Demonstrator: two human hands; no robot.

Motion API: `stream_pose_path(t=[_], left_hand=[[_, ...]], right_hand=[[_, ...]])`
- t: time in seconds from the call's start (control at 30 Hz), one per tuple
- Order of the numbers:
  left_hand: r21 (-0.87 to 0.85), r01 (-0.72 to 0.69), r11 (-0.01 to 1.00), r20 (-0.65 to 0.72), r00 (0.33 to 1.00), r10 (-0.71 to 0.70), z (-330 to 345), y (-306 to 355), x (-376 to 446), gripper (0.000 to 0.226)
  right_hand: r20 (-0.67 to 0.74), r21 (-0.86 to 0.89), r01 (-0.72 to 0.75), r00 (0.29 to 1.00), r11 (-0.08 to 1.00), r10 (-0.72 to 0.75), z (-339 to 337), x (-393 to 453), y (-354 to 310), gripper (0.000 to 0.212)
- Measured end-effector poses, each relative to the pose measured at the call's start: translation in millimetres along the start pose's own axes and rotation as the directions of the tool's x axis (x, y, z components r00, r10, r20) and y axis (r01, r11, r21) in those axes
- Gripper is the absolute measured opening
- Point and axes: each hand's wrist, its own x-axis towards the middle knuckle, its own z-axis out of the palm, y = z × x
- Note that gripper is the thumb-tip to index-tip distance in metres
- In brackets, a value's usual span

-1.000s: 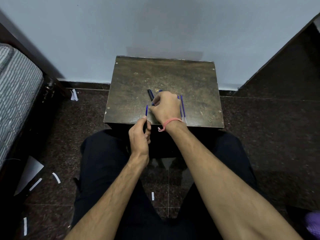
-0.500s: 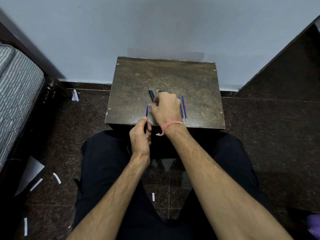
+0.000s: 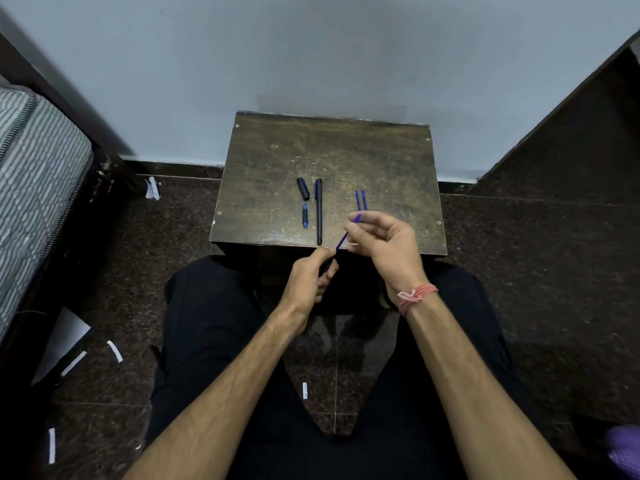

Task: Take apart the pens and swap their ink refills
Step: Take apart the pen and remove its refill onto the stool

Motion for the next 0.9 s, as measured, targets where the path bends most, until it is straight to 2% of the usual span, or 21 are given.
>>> stream_pose_path(t=[0.07, 0.17, 0.33, 0.43, 0.57, 0.7, 0.9], left_hand=[[0.002, -0.013, 1.000, -0.003, 1.000, 0.013, 1.2, 0.9, -0.1, 0.044], [-0.003, -0.044, 0.999, -0.016, 0.999, 0.044, 1.8, 3.4, -0.1, 0.043], [-0.034, -0.113, 0.993, -0.090, 0.990, 0.110, -1.3, 4.6, 0.2, 0.043], [-0.049, -0.189, 0.981, -0.255, 0.952, 0.171, -6.6, 5.0, 3.0, 0.039], [-0.017, -0.278, 0.960, -0.512, 0.827, 0.231, -16.8, 4.6, 6.3, 0.042], [-0.089, -0.237, 0.967, -0.635, 0.761, 0.128, -23.2, 3.5, 6.0, 0.042], [-0.113, -0.281, 0.953, -0.638, 0.756, 0.147, -25.9, 5.7, 6.8, 0.045]], right_hand=[[0.030, -0.005, 0.011, 1.000, 1.000, -0.011, -2.4, -2.0, -1.5, 0.014], [0.116, -0.123, 0.004, 0.993, 0.992, 0.011, 1.7, -6.6, 4.6, 0.017], [0.076, -0.083, -0.003, 0.997, 0.997, 0.009, 17.6, 4.8, -1.8, 0.014], [-0.016, -0.087, 0.025, 1.000, 0.996, -0.027, 36.5, 23.7, -11.0, 0.015], [-0.098, -0.245, 0.040, 0.993, 0.969, -0.066, 71.2, 49.6, -13.0, 0.021], [-0.122, -0.582, 0.062, 0.979, 0.811, -0.163, 106.9, 61.6, -5.2, 0.015], [0.017, -0.814, 0.129, 0.980, 0.566, -0.199, 137.5, 67.5, 2.3, 0.014]])
